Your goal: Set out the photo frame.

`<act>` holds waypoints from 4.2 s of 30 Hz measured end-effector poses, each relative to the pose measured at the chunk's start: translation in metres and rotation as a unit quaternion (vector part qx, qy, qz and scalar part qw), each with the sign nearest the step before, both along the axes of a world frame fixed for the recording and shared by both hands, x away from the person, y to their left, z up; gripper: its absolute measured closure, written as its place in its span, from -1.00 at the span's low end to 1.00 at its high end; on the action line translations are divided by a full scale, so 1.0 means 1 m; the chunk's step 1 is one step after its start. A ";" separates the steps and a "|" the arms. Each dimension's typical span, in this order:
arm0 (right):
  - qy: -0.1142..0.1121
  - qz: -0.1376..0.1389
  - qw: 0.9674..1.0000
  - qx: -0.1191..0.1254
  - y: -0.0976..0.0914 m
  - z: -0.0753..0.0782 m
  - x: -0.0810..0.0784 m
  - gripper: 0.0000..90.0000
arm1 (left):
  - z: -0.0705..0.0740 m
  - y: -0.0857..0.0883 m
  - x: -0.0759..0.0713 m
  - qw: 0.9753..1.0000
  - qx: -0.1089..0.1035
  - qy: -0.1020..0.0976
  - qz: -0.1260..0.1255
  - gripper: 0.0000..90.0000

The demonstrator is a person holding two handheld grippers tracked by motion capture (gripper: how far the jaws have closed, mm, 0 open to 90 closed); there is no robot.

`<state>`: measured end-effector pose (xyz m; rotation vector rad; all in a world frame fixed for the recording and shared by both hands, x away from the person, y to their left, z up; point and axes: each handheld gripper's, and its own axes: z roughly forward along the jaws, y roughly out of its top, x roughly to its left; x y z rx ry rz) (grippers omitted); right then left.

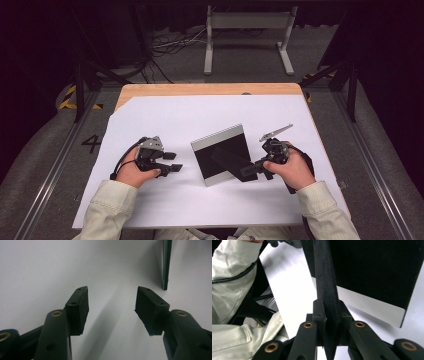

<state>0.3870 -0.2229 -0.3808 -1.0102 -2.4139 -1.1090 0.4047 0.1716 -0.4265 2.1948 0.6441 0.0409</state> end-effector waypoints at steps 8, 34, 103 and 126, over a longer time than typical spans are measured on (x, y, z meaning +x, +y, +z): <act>-0.025 0.024 0.999 0.008 0.007 0.010 -0.008 0.94 | 0.000 0.000 0.000 1.000 0.002 -0.002 0.000 0.00; -0.213 -0.011 0.977 0.021 0.001 -0.001 0.000 0.94 | 0.000 0.000 0.001 1.000 0.003 -0.002 -0.002 0.00; -0.234 0.120 0.952 -0.157 -0.021 -0.043 0.000 0.79 | 0.002 -0.012 0.006 1.000 -0.001 -0.004 -0.019 -0.01; -0.240 0.093 0.955 -0.148 -0.028 -0.034 -0.006 0.37 | 0.003 -0.019 0.009 1.000 0.002 -0.006 -0.028 -0.01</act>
